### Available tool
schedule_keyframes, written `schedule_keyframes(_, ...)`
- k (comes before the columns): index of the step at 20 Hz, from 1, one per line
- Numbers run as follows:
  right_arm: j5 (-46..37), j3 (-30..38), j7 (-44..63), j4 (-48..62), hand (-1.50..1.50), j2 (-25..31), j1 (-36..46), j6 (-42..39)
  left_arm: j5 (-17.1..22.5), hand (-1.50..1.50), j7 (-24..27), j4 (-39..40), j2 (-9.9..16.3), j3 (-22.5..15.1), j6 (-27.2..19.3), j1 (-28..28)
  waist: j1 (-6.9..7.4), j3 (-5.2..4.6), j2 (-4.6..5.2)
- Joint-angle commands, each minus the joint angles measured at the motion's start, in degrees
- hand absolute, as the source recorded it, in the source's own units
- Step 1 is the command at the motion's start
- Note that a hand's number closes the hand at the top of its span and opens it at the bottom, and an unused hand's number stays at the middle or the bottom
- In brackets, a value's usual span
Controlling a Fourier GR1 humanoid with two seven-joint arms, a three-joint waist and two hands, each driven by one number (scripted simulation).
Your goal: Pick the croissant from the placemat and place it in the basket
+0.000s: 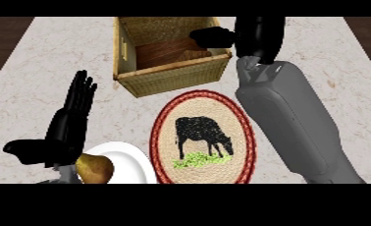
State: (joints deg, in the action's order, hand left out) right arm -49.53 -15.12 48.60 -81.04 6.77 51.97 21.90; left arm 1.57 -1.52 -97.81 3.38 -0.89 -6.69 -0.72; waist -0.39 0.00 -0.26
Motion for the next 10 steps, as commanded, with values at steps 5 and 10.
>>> schedule_keyframes(5, 6.7, 6.4, -1.1, -19.4, -1.5, 6.2, -9.7, -6.9, 0.3, 0.0, -1.6, 1.7, 1.5, 2.3, 0.2, 3.6, -0.04, 0.0, 0.1)
schedule_keyframes(10, 18.6, 13.5, -4.7, -23.2, -1.5, 9.5, -10.3, -13.0, -0.4, 0.0, -2.5, -4.4, 0.3, -0.5, 0.3, -1.6, 0.57, 0.01, 0.13)
